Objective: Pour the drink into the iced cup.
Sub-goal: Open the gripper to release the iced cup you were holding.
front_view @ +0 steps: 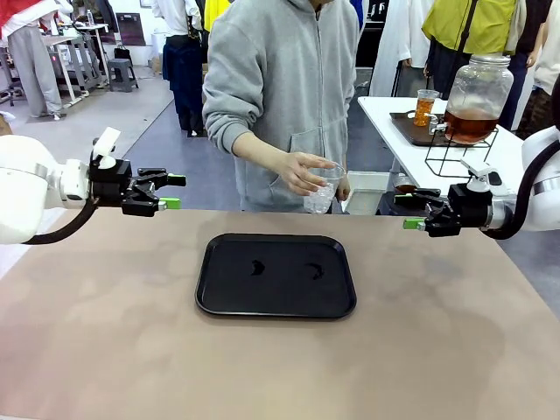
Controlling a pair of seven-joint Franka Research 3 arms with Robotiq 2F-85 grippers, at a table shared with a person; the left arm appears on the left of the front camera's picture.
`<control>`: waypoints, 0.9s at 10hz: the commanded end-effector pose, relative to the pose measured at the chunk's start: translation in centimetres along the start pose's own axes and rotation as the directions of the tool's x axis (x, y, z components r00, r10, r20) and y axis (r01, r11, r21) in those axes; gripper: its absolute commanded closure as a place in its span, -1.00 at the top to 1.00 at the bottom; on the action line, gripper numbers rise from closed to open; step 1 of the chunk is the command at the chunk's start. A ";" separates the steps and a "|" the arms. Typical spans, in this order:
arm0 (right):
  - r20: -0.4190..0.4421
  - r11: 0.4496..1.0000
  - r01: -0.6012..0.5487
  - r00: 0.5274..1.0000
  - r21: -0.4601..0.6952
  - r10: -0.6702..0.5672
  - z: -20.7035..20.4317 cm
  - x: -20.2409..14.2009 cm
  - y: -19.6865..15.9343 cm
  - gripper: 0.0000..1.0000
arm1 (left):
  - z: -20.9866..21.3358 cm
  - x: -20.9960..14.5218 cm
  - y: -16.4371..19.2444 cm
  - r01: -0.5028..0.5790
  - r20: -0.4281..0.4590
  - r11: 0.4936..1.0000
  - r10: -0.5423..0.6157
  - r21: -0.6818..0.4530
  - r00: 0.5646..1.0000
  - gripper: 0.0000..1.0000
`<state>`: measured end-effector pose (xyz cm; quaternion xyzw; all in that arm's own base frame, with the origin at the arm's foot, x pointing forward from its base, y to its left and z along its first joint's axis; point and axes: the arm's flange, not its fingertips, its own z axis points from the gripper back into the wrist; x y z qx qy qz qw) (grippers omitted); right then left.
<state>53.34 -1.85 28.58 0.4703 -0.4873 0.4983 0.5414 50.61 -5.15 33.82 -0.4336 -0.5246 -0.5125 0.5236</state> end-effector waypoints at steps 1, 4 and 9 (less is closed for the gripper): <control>-0.007 1.000 0.000 1.000 -0.002 0.000 -0.2 0.3 0.0 1.00 | 0.0 0.1 -0.1 0.003 -0.009 1.000 -0.003 -0.004 1.000 1.00; -0.007 1.000 0.000 1.000 -0.002 0.000 -0.2 0.3 0.0 1.00 | 0.0 0.1 -0.1 0.003 -0.009 1.000 -0.003 -0.004 1.000 1.00; -0.007 1.000 0.000 1.000 -0.002 0.000 -0.2 0.3 0.0 1.00 | 0.0 0.1 -0.1 0.003 -0.009 1.000 -0.003 -0.004 1.000 1.00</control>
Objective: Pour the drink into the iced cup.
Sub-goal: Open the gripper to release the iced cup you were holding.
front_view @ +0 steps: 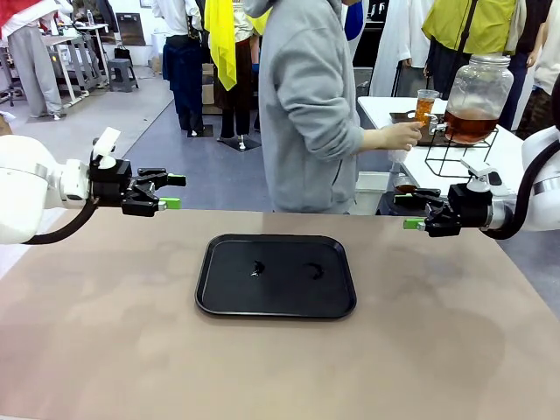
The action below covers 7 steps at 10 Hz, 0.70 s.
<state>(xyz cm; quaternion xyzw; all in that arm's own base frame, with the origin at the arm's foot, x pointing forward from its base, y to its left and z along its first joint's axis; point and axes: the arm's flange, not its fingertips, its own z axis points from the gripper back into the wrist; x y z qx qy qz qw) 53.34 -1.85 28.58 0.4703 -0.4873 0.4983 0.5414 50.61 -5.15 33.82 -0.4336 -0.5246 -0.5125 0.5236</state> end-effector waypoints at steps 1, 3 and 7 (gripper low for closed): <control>-0.007 1.000 0.000 1.000 -0.002 0.000 -0.2 0.3 0.0 1.00 | 0.0 0.1 -0.1 0.003 -0.009 1.000 -0.003 -0.004 1.000 1.00; -0.007 1.000 0.000 1.000 -0.002 0.000 -0.2 0.3 0.0 1.00 | 0.0 0.1 -0.1 0.003 -0.009 1.000 -0.003 -0.004 1.000 1.00; -0.007 1.000 0.000 1.000 -0.002 0.000 -0.2 0.3 0.0 1.00 | 0.0 0.1 -0.1 0.003 -0.009 1.000 -0.003 -0.004 1.000 1.00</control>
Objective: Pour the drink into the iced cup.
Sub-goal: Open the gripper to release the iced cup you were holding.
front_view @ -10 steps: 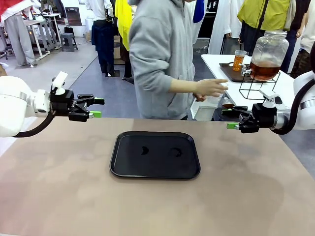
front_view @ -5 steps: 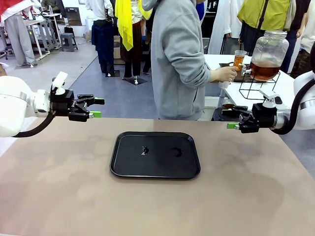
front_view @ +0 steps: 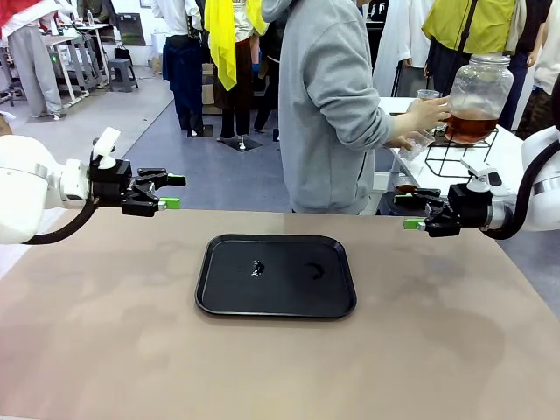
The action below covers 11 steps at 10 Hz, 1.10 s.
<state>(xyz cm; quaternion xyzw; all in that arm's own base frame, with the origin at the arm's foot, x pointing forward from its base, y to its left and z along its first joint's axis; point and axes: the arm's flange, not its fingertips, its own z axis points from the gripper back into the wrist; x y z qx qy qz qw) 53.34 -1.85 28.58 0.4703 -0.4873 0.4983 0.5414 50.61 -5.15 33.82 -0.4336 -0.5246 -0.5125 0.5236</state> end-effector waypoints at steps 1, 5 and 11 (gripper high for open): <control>-0.007 1.000 0.000 1.000 -0.002 0.000 -0.2 0.3 0.0 1.00 | 0.0 0.1 -0.1 0.003 -0.009 1.000 -0.003 -0.004 1.000 1.00; -0.007 1.000 0.000 1.000 -0.002 0.000 -0.2 0.3 0.0 1.00 | 0.0 0.1 -0.1 0.003 -0.009 1.000 -0.003 -0.004 1.000 1.00; -0.007 1.000 0.000 1.000 -0.002 0.000 -0.2 0.3 0.0 1.00 | 0.0 0.1 -0.1 0.003 -0.009 1.000 -0.003 -0.004 1.000 1.00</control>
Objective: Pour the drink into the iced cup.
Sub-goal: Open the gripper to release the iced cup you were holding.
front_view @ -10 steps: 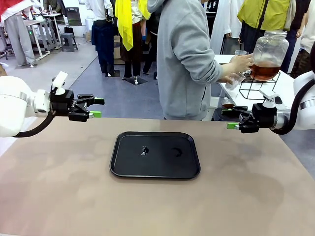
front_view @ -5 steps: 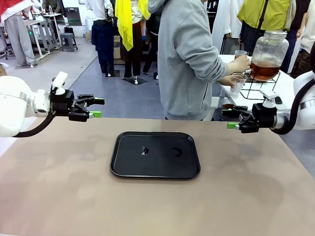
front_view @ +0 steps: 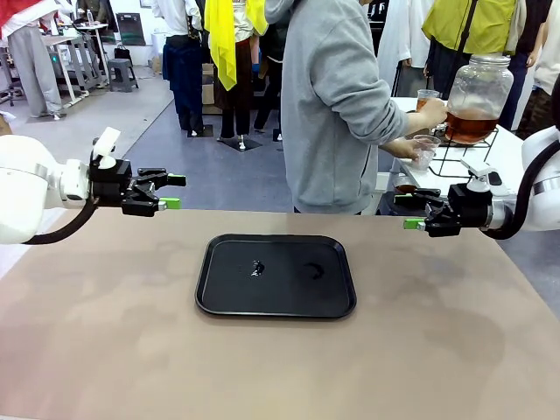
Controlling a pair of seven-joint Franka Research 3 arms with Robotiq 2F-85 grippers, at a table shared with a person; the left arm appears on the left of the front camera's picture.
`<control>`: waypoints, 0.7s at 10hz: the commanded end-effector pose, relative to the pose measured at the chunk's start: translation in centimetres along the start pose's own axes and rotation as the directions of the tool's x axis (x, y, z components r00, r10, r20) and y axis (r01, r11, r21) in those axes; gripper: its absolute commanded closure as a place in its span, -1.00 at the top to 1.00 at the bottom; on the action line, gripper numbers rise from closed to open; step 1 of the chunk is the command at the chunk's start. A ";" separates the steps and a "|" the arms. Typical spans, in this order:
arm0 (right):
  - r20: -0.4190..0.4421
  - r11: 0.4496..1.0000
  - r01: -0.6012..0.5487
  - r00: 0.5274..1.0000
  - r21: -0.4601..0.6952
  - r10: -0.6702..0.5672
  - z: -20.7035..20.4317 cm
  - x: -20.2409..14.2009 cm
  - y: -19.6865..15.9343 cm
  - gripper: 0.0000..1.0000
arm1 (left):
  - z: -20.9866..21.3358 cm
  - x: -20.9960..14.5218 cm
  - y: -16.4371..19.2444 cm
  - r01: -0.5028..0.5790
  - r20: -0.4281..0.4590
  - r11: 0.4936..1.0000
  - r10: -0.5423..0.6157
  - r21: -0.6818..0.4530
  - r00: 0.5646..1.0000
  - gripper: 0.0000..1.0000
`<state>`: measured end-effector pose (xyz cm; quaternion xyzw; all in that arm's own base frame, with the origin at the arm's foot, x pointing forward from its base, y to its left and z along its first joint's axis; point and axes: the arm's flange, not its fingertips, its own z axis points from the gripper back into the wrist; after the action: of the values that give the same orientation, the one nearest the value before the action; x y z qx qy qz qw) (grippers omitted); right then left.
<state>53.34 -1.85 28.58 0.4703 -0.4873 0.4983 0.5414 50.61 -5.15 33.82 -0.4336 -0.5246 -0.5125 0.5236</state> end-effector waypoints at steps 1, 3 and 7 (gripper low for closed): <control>-0.007 1.000 0.000 1.000 -0.002 0.000 -0.2 0.3 0.0 1.00 | 0.0 0.1 -0.1 0.003 -0.009 1.000 -0.003 -0.004 1.000 1.00; -0.007 1.000 0.000 1.000 -0.002 0.000 -0.2 0.3 0.0 1.00 | 0.0 0.1 -0.1 0.003 -0.009 1.000 -0.003 -0.004 1.000 1.00; -0.007 1.000 0.000 1.000 -0.002 0.000 -0.2 0.3 0.0 1.00 | 0.0 0.1 -0.1 0.003 -0.009 1.000 -0.003 -0.004 1.000 1.00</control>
<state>53.34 -1.85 28.58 0.4703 -0.4873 0.4983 0.5414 50.61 -5.15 33.82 -0.4336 -0.5246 -0.5125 0.5236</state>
